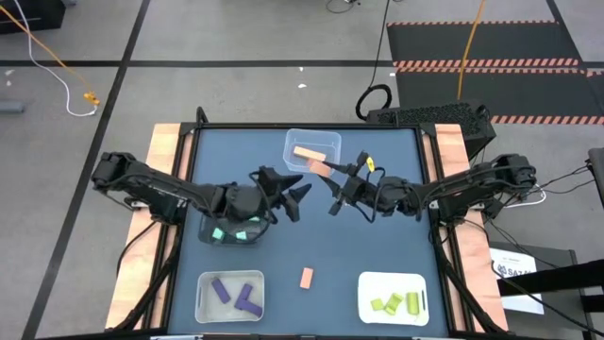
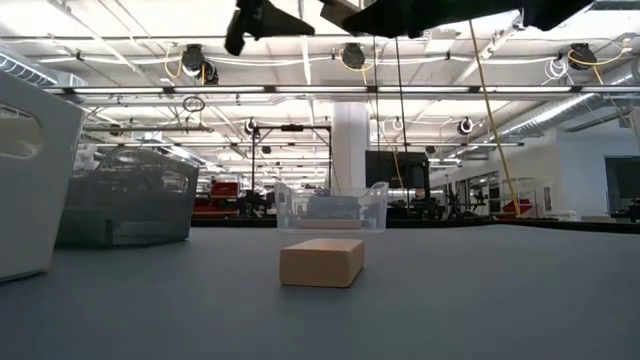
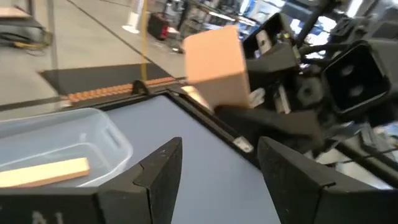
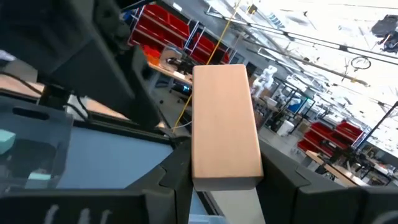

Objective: Sort & place blocks by color
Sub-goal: Put the bottom orange blocks into the transparent bin

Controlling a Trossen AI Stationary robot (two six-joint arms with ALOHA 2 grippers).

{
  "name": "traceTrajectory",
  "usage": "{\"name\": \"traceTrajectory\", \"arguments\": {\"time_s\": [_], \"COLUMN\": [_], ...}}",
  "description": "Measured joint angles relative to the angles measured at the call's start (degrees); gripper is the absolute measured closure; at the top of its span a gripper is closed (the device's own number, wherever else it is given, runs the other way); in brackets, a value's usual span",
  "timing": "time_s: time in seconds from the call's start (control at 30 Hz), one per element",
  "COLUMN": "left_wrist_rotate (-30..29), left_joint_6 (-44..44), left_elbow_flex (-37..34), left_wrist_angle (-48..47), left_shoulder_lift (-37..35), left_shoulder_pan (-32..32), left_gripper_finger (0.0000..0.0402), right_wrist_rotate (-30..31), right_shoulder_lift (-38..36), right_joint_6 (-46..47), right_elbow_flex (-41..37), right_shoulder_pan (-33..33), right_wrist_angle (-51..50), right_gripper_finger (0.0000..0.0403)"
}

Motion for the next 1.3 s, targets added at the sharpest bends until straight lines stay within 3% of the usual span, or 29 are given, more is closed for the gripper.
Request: {"name": "traceTrajectory", "arguments": {"time_s": [0.23,0.53,0.9,1.3], "left_wrist_rotate": [7.7,9.4,10.0,11.8], "left_joint_6": [1.4,2.2,1.6,-2.7], "left_elbow_flex": [0.0,0.0,0.0,0.0], "left_wrist_angle": [5.6,7.0,7.1,3.1], "left_shoulder_lift": [0.2,0.2,0.2,0.2], "left_shoulder_pan": [2.8,3.8,4.9,4.0], "left_gripper_finger": [0.0190,0.0190,0.0190,0.0189], "right_wrist_rotate": [-0.4,-5.0,-5.3,-3.7], "right_shoulder_lift": [0.0,0.0,0.0,0.1], "right_joint_6": [0.8,3.1,6.3,2.7], "right_elbow_flex": [-0.9,-0.9,-0.9,-0.9], "right_shoulder_pan": [0.1,-0.1,0.2,0.4], "right_wrist_angle": [-1.0,-1.0,-1.2,-3.1], "right_gripper_finger": [0.0283,0.0283,0.0283,0.0283]}}
